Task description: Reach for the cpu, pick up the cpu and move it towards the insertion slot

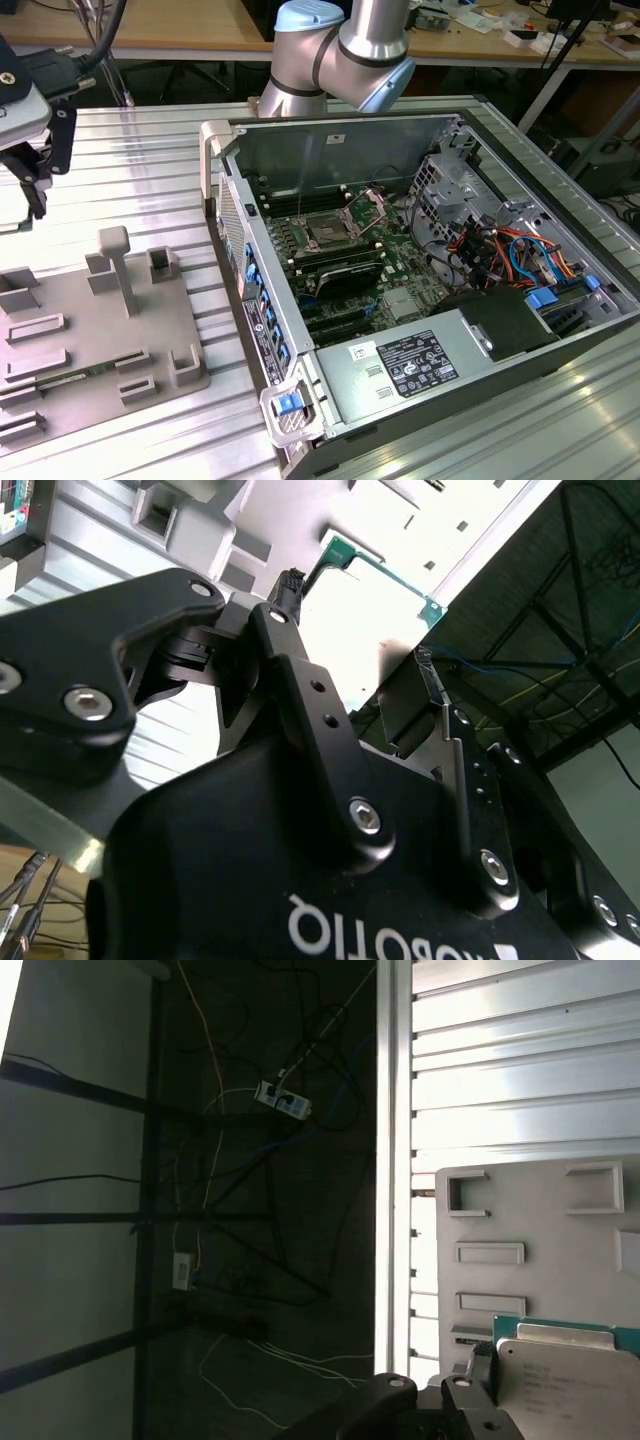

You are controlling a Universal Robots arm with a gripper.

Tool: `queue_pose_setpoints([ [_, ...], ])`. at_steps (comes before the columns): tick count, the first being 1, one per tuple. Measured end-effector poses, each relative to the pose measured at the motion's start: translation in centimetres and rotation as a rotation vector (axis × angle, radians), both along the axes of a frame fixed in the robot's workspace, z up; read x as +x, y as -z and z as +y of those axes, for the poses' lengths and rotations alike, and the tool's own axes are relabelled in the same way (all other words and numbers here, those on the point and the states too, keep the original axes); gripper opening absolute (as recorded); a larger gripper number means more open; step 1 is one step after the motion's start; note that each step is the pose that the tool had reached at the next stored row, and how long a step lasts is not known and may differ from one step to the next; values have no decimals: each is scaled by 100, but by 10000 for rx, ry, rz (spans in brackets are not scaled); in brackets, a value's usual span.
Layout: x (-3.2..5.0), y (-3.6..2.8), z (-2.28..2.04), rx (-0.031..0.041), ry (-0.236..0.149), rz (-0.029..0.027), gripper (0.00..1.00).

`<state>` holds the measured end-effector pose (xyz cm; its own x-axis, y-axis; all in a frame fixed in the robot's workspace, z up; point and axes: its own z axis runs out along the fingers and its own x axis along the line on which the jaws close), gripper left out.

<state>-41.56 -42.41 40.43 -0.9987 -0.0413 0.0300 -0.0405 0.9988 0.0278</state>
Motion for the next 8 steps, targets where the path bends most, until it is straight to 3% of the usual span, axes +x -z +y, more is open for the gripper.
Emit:
queue_pose_setpoints([
  [8,95,0,0,0,0,1,55],
])
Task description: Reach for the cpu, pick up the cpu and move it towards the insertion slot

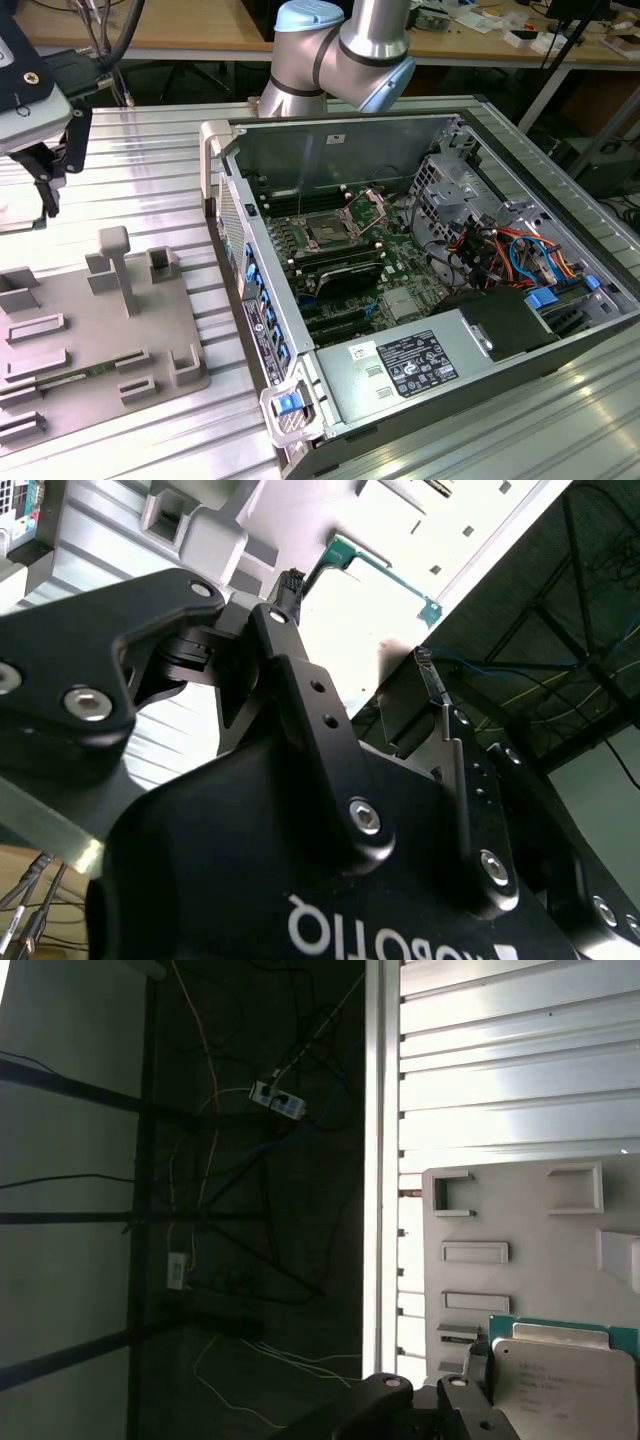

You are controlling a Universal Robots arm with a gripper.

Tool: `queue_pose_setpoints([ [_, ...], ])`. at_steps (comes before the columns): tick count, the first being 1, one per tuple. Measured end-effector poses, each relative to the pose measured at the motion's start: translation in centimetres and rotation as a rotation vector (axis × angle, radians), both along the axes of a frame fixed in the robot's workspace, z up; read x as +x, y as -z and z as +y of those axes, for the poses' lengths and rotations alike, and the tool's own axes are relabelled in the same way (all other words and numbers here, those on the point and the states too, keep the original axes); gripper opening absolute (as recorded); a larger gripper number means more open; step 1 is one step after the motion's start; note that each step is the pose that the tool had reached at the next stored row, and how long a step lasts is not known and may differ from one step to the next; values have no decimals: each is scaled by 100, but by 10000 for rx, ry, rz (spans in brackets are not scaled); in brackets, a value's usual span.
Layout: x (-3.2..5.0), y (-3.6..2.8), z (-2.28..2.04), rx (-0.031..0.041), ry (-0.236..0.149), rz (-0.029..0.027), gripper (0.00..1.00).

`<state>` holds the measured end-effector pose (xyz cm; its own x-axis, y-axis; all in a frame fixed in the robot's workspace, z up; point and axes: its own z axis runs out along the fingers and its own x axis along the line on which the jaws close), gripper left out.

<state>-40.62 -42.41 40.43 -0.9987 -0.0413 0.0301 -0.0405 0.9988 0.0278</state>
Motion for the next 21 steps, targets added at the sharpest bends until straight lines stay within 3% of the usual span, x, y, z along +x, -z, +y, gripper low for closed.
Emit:
queue_pose_setpoints([
  [12,155,0,0,-2,0,1,55],
  [13,184,1,0,-5,0,-1,55],
  [16,500,3,0,-13,-1,0,55],
  [21,545,5,0,-18,0,0,55],
])
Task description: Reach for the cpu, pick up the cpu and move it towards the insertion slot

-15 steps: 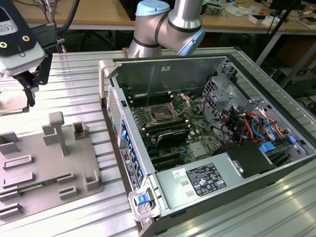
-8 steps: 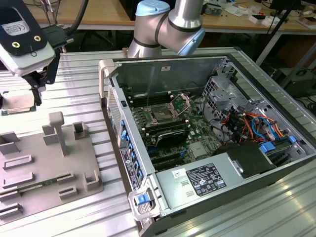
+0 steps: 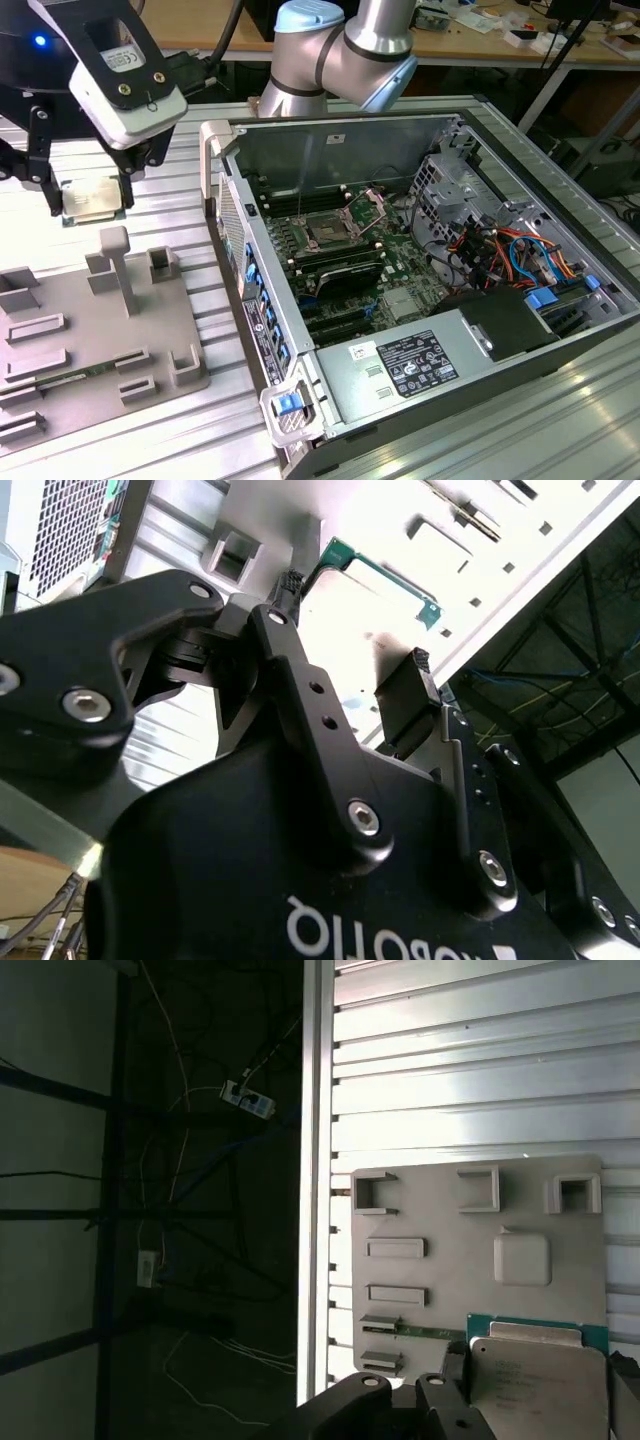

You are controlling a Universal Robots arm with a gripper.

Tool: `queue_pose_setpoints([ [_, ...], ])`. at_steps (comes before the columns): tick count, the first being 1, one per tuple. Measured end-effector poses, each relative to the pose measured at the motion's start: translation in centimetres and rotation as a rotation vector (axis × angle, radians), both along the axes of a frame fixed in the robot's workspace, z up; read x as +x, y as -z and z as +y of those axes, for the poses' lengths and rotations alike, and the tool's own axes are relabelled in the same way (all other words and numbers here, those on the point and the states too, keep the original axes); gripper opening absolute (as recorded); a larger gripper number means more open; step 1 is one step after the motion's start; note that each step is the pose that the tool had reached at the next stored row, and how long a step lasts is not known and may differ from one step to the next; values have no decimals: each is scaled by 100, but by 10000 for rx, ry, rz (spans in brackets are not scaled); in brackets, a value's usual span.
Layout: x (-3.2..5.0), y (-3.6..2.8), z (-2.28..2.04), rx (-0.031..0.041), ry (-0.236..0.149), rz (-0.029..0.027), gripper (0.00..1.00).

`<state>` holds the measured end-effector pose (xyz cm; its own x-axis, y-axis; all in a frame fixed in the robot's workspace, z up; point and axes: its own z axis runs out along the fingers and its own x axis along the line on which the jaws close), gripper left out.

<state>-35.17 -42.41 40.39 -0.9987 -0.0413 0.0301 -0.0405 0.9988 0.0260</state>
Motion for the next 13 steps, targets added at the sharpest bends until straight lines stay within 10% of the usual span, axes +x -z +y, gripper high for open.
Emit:
queue_pose_setpoints([
  [13,105,5,0,-5,0,1,55],
])
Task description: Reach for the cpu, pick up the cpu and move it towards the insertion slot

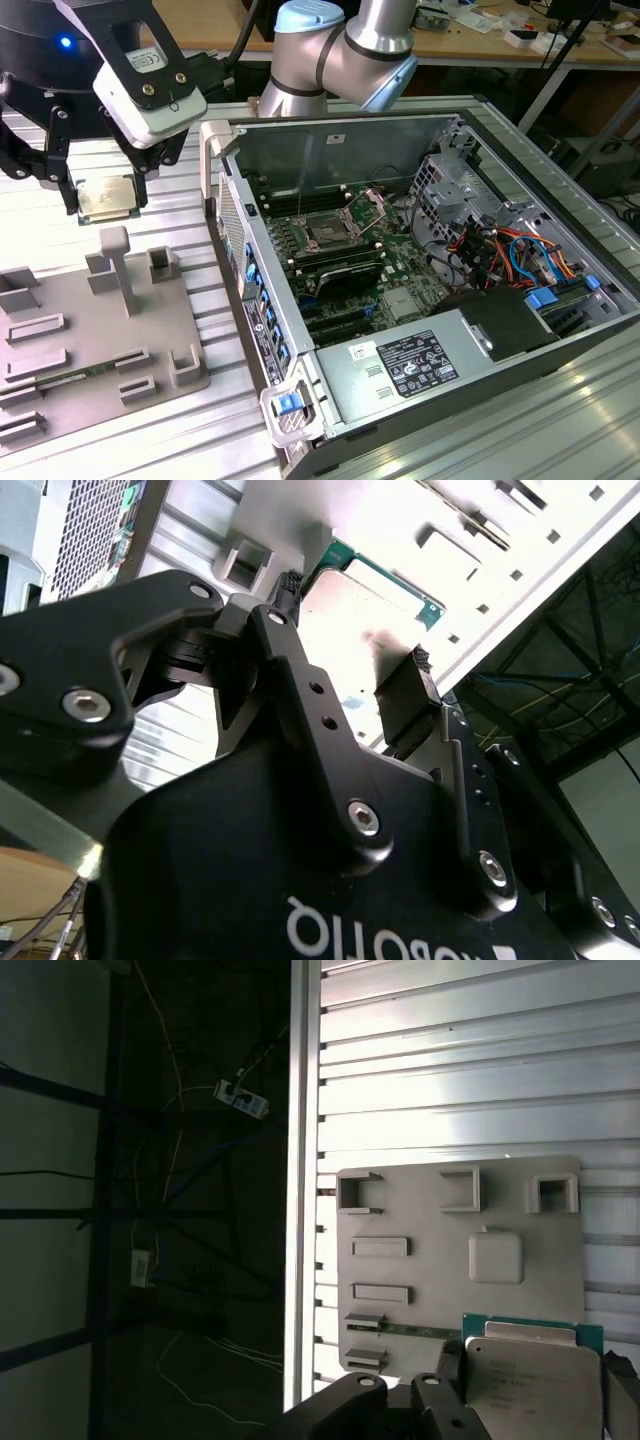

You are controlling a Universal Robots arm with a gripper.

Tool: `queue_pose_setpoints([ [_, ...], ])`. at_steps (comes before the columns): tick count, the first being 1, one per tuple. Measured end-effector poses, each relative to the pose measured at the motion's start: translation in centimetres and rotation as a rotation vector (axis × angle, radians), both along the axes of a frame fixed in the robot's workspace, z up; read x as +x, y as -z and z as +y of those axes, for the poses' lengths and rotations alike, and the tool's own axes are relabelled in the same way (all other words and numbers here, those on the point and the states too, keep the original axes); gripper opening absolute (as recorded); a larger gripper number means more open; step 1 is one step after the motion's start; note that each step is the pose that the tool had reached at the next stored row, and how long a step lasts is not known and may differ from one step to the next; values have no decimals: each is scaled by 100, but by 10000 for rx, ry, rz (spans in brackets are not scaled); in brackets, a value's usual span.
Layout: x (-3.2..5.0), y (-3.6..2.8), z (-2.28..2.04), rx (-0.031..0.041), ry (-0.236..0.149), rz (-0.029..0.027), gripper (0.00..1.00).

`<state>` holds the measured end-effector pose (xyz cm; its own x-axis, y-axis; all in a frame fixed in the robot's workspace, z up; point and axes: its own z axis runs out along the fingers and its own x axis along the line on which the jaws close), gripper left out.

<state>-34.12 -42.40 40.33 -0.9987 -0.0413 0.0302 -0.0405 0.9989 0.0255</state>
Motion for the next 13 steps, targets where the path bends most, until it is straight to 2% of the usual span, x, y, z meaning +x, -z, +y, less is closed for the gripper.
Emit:
queue_pose_setpoints([
  [13,61,2,0,-3,0,0,55],
])
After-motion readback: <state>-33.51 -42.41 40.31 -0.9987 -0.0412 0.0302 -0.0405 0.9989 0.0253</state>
